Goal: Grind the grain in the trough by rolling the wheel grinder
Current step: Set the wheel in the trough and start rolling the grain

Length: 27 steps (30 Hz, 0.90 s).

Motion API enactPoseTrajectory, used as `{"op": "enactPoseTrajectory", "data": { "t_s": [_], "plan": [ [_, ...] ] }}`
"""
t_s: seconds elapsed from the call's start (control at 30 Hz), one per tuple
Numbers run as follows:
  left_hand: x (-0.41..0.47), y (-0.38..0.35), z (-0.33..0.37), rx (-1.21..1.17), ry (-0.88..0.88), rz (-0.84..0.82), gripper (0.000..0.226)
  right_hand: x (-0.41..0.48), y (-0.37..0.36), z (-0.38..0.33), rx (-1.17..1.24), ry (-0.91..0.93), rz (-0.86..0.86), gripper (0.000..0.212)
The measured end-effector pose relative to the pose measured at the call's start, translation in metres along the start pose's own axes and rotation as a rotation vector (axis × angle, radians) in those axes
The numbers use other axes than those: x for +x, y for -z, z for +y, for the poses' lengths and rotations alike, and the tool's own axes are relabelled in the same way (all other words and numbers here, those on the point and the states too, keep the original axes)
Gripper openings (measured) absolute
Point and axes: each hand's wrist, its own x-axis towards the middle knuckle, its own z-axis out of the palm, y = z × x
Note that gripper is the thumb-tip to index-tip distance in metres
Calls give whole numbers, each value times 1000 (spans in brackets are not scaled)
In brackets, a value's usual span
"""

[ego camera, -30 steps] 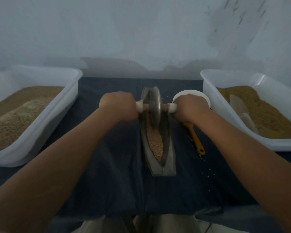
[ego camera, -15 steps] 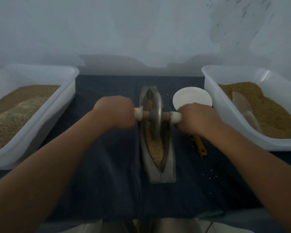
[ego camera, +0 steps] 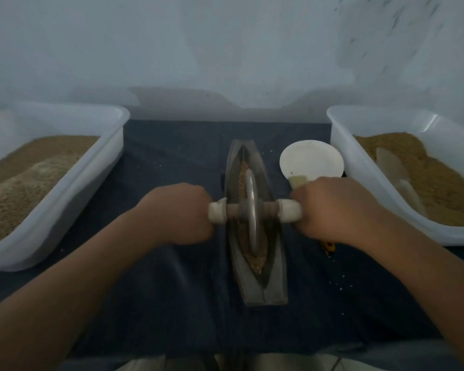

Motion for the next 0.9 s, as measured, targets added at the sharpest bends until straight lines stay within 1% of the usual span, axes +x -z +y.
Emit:
{"op": "enactPoseTrajectory", "data": {
  "t_s": [0.07, 0.17, 0.23, 0.3, 0.43, 0.5, 0.57, 0.63, 0.67, 0.7, 0.73, 0.77, 0.83, 0.87, 0.9],
  "plan": [
    [17, 9, 4, 15, 65, 38, 29, 25, 1, -3, 26, -76, -14, 22],
    [54, 30, 8, 56, 167, 162, 25, 85, 3, 0, -25, -209, 58, 20],
    [70, 40, 11, 67, 207, 199, 25, 110, 4, 7, -22, -240, 32, 15],
    [74, 41, 12, 80, 213, 204, 25, 115, -1, 14, -2, -229, 28, 15],
    [57, 23, 7, 124, 168, 215, 22, 89, -21, 18, 6, -142, 143, 30],
    [48, 20, 5, 131, 148, 211, 21, 78, -21, 18, -9, -123, 132, 28],
    [44, 20, 6, 136, 135, 210, 19, 66, -12, 25, -5, -115, 70, 25],
    [43, 20, 10, 152, 140, 208, 18, 52, -2, 33, 30, -97, 25, 41],
    [44, 21, 12, 161, 148, 213, 18, 47, 2, 37, 1, -79, 29, 50],
    [45, 22, 13, 169, 154, 218, 18, 47, 5, 38, -78, -56, 44, 56],
    [46, 24, 14, 172, 157, 218, 19, 49, 7, 37, -143, -39, 37, 55],
    [48, 26, 14, 169, 160, 212, 19, 55, 8, 35, -146, -39, -1, 47],
    [51, 27, 16, 163, 160, 201, 17, 69, 6, 29, -17, -69, -99, 19],
    [52, 26, 16, 167, 161, 208, 18, 75, 3, 26, 17, -76, -101, 11],
    [53, 26, 18, 176, 165, 221, 19, 81, 0, 23, 23, -96, -93, 11]
  ]
}}
